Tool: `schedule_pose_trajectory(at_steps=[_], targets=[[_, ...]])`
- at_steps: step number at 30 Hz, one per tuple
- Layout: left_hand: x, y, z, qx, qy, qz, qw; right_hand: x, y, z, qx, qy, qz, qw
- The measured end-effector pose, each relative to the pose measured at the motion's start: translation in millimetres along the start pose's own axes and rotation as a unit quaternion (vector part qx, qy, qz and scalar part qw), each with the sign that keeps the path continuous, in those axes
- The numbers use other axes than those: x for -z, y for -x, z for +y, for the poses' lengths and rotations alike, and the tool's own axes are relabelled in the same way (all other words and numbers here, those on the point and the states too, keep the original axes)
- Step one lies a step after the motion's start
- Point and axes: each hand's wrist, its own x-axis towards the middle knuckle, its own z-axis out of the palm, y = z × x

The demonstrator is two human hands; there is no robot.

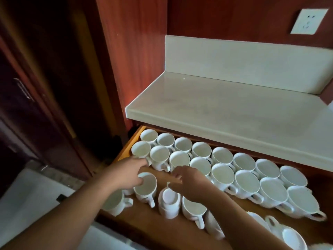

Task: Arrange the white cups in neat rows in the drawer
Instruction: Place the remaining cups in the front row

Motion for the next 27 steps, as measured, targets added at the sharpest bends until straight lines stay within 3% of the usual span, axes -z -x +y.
schedule_pose_trajectory(at_steps=[11, 21, 27], targets=[[-7.9, 21.2, -30.9, 0.045, -0.03, -0.022, 0.998, -26.6, -7.6, -32.6, 0.071, 0.035, -0.043, 0.996], [-6.8, -18.2, -66.8, -0.129, -0.144, -0.042, 0.98, -76.6, -33.0, -67.6, -0.043, 0.096, 0.004, 0.994], [-5.9, -33.5, -67.4, -0.157, -0.213, -0.088, 0.96, -87.3, -43.3, -90.1, -0.089, 0.15, 0.012, 0.985]])
